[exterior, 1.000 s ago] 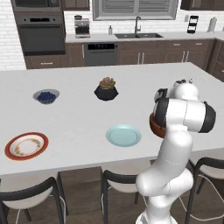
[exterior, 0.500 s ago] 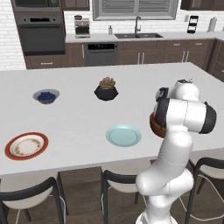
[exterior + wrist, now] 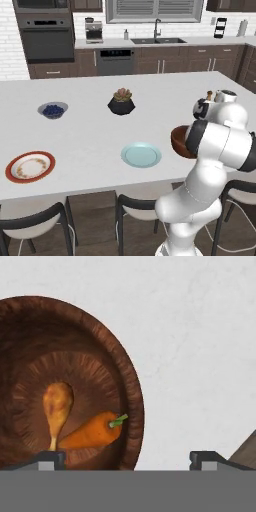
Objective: Pick the chicken drumstick and carrot from their plates and place them in the bowl. Then put the bowl in the fridge.
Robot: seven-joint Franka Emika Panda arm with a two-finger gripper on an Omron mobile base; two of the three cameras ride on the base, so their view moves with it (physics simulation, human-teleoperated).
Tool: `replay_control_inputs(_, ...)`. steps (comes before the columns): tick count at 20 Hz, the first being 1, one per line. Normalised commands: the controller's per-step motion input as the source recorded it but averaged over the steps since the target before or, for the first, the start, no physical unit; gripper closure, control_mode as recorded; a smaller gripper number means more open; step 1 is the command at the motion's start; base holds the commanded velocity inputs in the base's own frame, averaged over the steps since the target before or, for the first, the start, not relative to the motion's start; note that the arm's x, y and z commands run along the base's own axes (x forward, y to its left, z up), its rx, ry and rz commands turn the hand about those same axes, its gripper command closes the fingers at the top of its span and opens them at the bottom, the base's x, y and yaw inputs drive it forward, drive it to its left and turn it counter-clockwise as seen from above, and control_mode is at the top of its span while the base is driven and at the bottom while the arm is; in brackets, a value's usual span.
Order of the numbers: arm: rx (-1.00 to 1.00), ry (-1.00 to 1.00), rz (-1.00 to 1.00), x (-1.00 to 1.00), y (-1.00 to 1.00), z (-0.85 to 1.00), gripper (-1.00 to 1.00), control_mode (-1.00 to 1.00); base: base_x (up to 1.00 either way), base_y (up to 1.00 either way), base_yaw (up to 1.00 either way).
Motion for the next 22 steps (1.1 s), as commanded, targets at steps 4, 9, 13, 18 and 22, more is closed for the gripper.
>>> replay_control_inputs(4, 0.0, 0.02, 0.04, 0.0, -0.11, -0.08, -1.0, -1.0, 0.0, 0.0, 0.0)
replay_control_inputs(9, 0.0, 0.0, 0.12, 0.0, -0.38, -0.14, -1.0, -1.0, 0.0, 0.0, 0.0)
replay_control_inputs(13, 0.0, 0.0, 0.1, 0.42, -0.08, -0.18, -1.0, -1.0, 0.0, 0.0, 0.0)
replay_control_inputs(18, 0.0, 0.0, 0.09, 0.42, -0.02, -0.33, -1.0, -1.0, 0.0, 0.0, 0.0)
replay_control_inputs(22, 0.0, 0.0, 0.07, 0.04, -0.05, -0.31, -1.0, -1.0, 0.0, 0.0, 0.0)
